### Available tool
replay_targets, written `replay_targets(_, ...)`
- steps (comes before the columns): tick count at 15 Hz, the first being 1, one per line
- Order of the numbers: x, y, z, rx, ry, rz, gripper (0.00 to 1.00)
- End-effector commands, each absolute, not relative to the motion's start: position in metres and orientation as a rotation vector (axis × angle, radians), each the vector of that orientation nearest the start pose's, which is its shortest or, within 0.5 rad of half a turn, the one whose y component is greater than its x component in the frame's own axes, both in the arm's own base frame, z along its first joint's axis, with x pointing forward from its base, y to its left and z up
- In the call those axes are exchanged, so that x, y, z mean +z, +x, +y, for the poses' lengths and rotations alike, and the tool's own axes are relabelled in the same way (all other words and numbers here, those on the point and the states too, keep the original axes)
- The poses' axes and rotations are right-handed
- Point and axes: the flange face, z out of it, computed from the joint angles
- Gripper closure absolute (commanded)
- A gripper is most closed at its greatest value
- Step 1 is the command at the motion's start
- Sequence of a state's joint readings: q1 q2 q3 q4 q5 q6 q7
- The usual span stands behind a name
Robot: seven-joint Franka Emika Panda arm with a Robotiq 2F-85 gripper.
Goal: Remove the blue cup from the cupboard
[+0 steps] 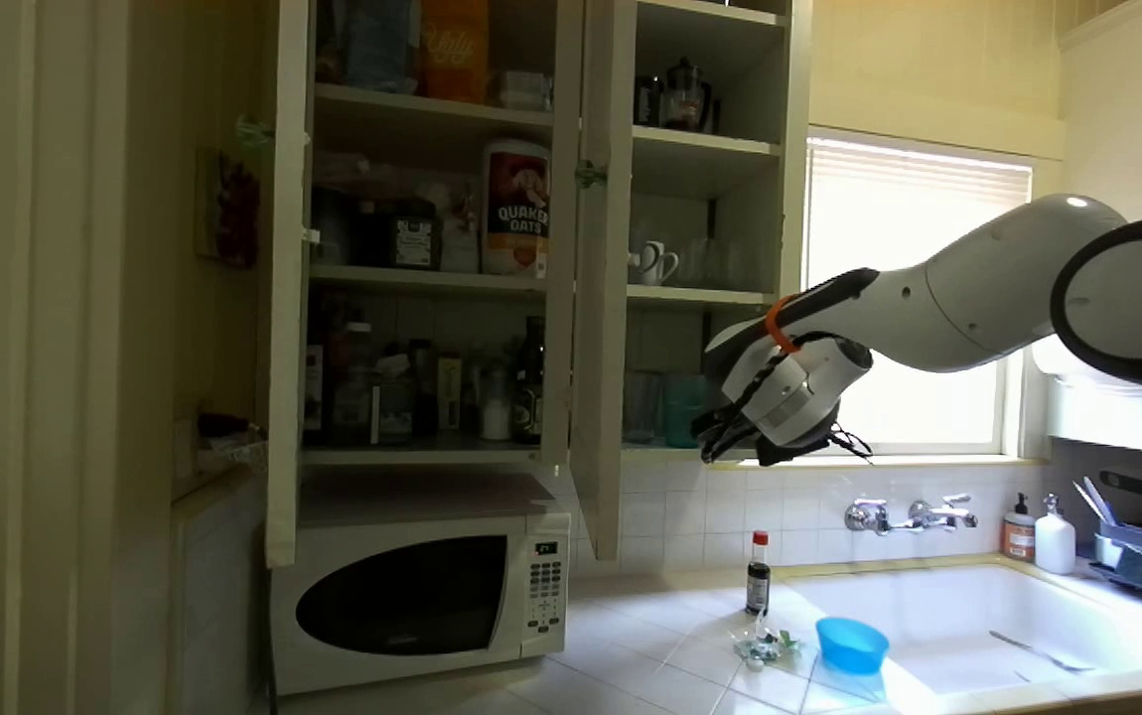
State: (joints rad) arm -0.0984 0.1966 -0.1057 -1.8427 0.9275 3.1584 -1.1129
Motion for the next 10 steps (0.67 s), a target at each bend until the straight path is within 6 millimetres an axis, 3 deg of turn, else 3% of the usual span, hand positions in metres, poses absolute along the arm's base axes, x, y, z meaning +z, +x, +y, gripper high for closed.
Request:
replay_targets(1, 0.527, 0.624, -0.203, -1.78, -2.86, 0.019, 0.0)
replay_targets(10, 0.503, 0.646, -0.218, -1.775, -2.838, 0.015, 0.0)
